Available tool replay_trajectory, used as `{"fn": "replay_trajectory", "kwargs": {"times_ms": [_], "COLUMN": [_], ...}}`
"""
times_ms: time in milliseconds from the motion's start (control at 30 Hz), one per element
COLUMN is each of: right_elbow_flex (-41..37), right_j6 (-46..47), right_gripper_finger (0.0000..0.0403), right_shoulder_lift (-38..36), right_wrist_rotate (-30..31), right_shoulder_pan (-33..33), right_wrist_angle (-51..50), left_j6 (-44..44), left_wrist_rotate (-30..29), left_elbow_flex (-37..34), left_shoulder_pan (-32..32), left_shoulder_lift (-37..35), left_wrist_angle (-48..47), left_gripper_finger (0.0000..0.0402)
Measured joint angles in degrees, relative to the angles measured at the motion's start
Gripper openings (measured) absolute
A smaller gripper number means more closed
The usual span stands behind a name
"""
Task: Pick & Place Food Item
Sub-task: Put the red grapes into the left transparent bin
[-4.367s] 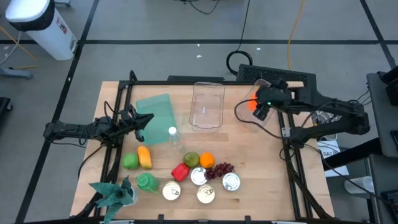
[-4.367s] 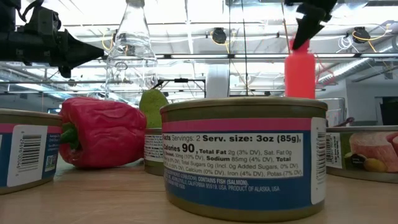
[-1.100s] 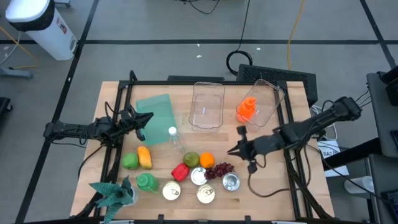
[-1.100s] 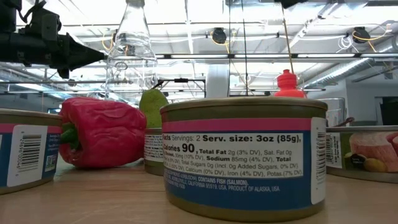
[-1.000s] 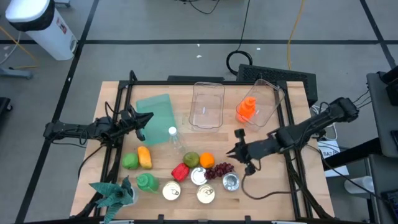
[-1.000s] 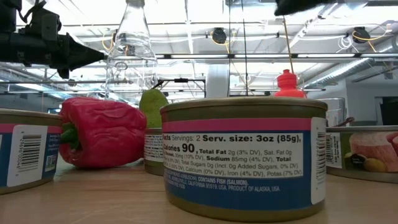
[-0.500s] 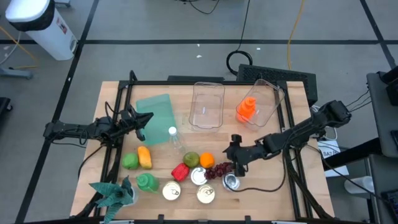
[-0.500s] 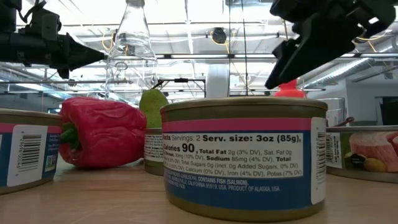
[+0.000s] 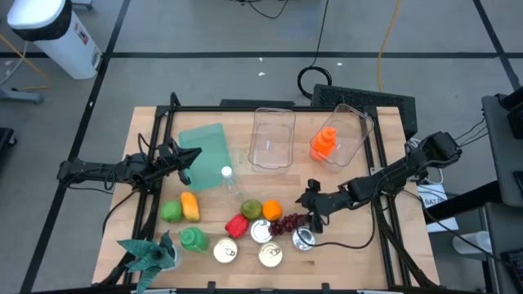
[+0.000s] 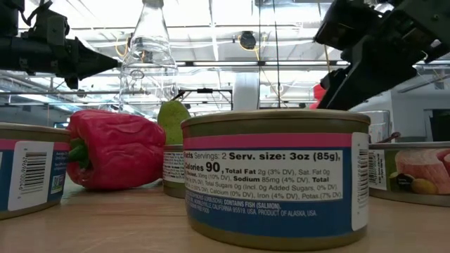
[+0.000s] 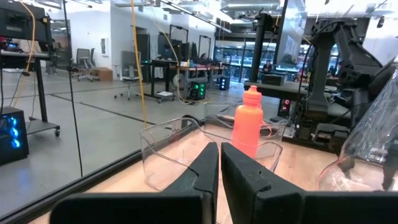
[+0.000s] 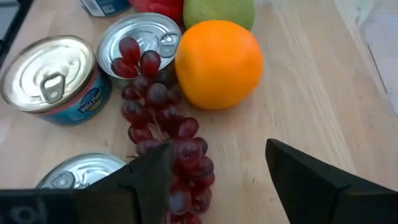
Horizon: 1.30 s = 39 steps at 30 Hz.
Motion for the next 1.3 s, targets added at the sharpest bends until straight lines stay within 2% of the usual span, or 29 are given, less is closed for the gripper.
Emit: {"fn": "replay_trajectory", "kwargs": {"times_ms": [433,767,1033,1300], "right_elbow_flex": [-2.7,-2.6,-2.7,-2.7], "right_j6": [2.8,1.8,-1.0,-2.0], "right_gripper_finger": [0.0242,0.0242,0.0242,0.0203], "right_shoulder_lift": [0.7,5.4,5.4,5.4], "right_wrist_rotate": [-1.4,-1.4,-1.4,-1.3], "right_shoulder_pan": [1.2,2.0,1.8,1.8], "right_wrist_angle": [3.9,8.1,10.0,11.6], "left_j6": [0.0,-0.8,-0.8,-0.8], "left_wrist_rotate": [0.0,0.0,0.0,0.0], "left_elbow_flex": [0.0,0.0,0.0,0.0], "left_shoulder_pan": [0.0,0.0,0.0,0.0], "left_shoulder_lift": [0.0,0.0,0.0,0.0], "left_wrist_angle": [0.0,0.0,0.0,0.0], "left_gripper_finger": [0.0026,0.0026,0.0026,0.0026]}}
